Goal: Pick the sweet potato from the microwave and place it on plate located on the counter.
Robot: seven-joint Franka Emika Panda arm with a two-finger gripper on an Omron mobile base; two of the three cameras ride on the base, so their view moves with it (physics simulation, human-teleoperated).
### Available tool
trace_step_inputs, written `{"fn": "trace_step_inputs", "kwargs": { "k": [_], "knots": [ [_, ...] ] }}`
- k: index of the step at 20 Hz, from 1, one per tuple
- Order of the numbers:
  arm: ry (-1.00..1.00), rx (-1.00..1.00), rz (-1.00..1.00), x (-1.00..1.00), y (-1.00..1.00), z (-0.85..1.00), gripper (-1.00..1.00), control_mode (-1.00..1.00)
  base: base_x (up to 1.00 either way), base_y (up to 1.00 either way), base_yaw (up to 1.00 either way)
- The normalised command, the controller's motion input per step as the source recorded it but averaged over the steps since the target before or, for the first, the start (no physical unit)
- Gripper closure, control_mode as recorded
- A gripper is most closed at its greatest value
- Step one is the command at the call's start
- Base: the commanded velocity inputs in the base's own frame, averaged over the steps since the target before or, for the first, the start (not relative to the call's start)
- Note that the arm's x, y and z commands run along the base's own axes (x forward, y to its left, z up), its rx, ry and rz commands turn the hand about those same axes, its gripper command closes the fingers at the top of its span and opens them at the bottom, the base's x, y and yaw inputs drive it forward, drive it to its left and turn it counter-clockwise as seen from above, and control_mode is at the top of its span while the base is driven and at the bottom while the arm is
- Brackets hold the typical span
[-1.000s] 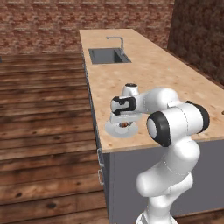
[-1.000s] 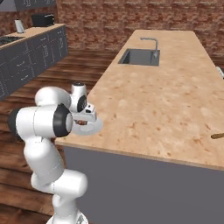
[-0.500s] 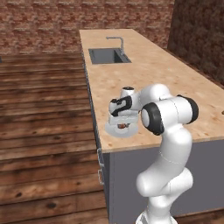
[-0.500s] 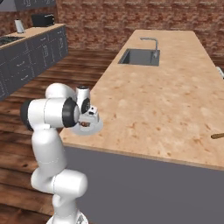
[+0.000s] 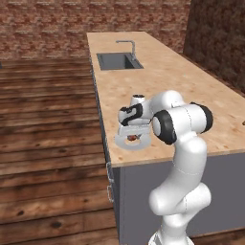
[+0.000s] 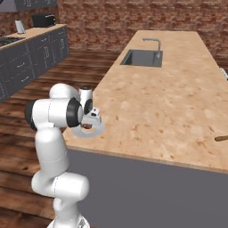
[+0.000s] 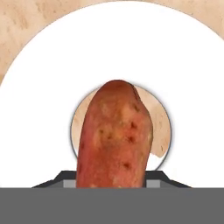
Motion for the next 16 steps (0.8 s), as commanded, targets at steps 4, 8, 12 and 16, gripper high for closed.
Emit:
{"fn": "trace_step_inputs", "kwargs": {
  "k": [4, 8, 12, 16],
  "knots": [
    [0.03, 0.0, 0.0, 0.1, 0.0, -0.22, 1.0, -1.0, 0.0, 0.0, 0.0],
    [0.0, 0.0, 0.0, 0.0, 0.0, 0.0, -1.0, -1.0, 0.0, 0.0, 0.0],
    [0.0, 0.0, 0.0, 0.0, 0.0, 0.0, -1.0, -1.0, 0.0, 0.0, 0.0],
    [0.0, 0.0, 0.0, -0.08, 0.06, 0.06, -1.0, -1.0, 0.0, 0.0, 0.0]
  ]
}}
